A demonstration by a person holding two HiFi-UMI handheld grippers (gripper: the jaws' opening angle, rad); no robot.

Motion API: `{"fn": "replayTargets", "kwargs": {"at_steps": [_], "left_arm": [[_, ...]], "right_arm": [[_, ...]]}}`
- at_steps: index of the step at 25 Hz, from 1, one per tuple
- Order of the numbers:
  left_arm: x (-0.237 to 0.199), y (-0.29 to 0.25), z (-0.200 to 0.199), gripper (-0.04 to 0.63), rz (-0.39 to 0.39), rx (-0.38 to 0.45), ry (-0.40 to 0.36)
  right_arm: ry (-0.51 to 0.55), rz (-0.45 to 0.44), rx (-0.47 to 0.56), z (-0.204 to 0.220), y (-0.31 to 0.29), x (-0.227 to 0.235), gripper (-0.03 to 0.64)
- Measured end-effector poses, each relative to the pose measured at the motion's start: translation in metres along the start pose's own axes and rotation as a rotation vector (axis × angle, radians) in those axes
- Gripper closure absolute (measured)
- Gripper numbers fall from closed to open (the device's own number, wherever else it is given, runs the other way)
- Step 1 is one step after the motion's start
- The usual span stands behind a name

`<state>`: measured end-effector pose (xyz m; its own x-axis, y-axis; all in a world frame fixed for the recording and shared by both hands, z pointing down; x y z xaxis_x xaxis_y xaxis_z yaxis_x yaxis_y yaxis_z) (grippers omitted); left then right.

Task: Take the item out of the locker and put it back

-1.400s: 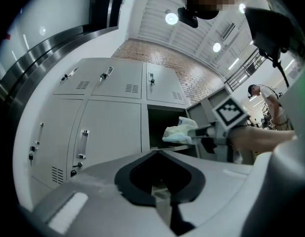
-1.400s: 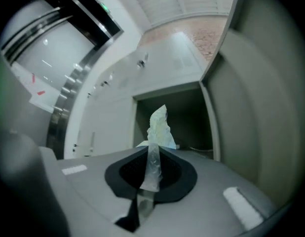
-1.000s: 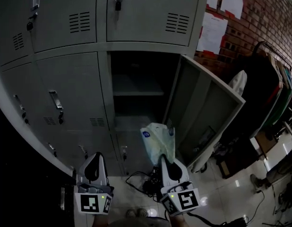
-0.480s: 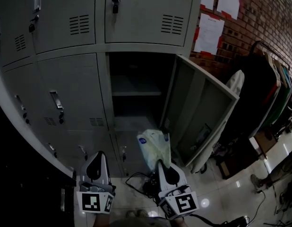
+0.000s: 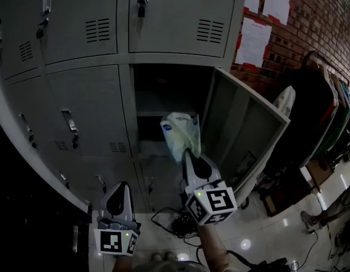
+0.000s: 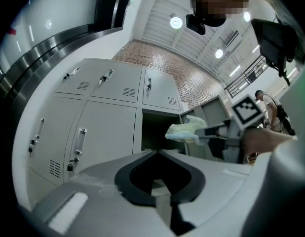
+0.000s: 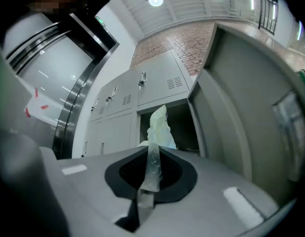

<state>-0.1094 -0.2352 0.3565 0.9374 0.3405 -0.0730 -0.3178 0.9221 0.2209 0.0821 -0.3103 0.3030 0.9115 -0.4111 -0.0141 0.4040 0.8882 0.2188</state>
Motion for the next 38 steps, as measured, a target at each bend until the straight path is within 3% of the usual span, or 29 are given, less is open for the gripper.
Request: {"fn": "replayTargets", "kwargs": {"at_steps": [4,11,15,21,25,26,28,29,38], "left_arm": [[-0.007,-0.006,0.010,0.589,-0.002,-0.022,0.014],[-0.033,-0.010,0.007,0.589,-0.042,-0.019,-0.005],[-0.052,-0.012,0.004,0.589,-0.082,-0.013,-0.009],[-0.059,-0.019,0.007,0.589,-0.083,-0.017,0.002],[-0.062,-0.020,0.010,0.589,-0.081,-0.021,0.008],[-0.063,-0.020,0.011,0.589,-0.082,-0.022,0.011],[-0.063,-0.018,0.012,0.589,-0.085,-0.025,0.015],[-0.063,-0.018,0.013,0.589,-0.085,-0.026,0.017],[-0.059,-0.017,0.011,0.589,-0.075,-0.021,0.027]], "right_arm": [[-0.031,0.010,-0.069,-0.003,-0.089,0.029,0.601],[0.090,0.051,-0.230,0.012,-0.191,0.062,0.601],[0.127,0.057,-0.279,0.023,-0.216,0.066,0.601],[0.138,0.064,-0.288,0.030,-0.227,0.061,0.600],[0.102,0.041,-0.283,0.035,-0.230,0.061,0.586],[0.079,0.048,-0.279,0.037,-0.230,0.063,0.538],[0.043,0.074,-0.264,0.037,-0.227,0.067,0.281],[0.035,0.085,-0.257,0.037,-0.226,0.068,0.234],[0.016,0.068,-0.236,0.033,-0.217,0.065,0.210]]}}
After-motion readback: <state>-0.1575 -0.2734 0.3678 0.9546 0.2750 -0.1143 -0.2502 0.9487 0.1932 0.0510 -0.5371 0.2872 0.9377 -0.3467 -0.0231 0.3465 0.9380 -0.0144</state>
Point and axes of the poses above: the fingertips, and each gripper's own axes: y backward along the fingers, x to its right, z out of its underside, the point moved 3 cm from there along y, backward along the fingers, and after that the axes turned 7 degrees about y, right-handed, at the moved point
